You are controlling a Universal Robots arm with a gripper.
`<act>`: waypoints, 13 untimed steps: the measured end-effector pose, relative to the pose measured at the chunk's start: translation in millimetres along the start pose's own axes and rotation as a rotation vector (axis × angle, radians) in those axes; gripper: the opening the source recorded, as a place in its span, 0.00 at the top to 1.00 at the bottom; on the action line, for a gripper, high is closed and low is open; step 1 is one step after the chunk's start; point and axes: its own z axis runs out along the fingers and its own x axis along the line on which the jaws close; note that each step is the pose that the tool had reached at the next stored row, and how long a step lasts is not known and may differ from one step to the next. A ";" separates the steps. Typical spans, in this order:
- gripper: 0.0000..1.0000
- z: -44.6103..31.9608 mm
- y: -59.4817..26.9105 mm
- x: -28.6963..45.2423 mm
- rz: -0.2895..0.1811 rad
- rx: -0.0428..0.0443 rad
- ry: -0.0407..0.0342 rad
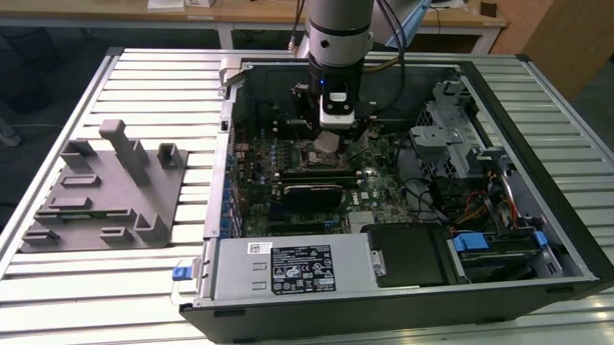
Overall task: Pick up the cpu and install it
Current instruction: 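Place the cpu into insertion slot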
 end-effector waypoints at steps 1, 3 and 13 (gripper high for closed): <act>0.45 0.0 0.0 0.0 0.001 0.0000 0.0000; 0.45 0.0 0.0 0.0 0.002 0.0000 -0.0001; 0.45 0.0 0.0 0.0 0.008 0.0002 -0.0002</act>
